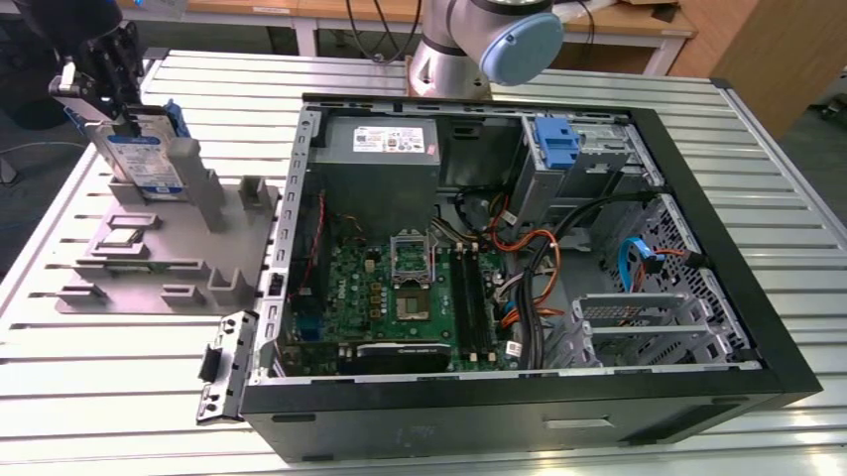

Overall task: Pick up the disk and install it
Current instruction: 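Pick up the disk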

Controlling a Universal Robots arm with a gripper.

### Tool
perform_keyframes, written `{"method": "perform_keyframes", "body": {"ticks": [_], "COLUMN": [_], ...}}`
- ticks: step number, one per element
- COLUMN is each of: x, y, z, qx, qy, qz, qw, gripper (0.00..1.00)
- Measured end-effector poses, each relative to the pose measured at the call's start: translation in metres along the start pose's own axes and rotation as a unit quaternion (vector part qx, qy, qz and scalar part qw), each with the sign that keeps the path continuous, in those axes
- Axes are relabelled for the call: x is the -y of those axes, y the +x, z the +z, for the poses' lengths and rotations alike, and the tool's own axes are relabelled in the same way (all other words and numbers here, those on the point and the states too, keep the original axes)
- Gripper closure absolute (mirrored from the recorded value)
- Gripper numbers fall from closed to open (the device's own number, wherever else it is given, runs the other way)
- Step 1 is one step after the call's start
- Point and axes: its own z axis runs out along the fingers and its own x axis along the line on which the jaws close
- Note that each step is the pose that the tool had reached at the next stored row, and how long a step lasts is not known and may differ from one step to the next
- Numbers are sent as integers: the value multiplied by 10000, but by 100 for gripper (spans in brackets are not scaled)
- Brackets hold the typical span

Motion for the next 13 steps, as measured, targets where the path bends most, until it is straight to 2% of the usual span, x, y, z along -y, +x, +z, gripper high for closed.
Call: {"method": "perform_keyframes", "body": {"ticks": [13], "x": [0], "y": [0], "z": [0], "qx": [-5], "qy": [-2], "qz": [-121], "qw": [9999], "gripper": [65]}}
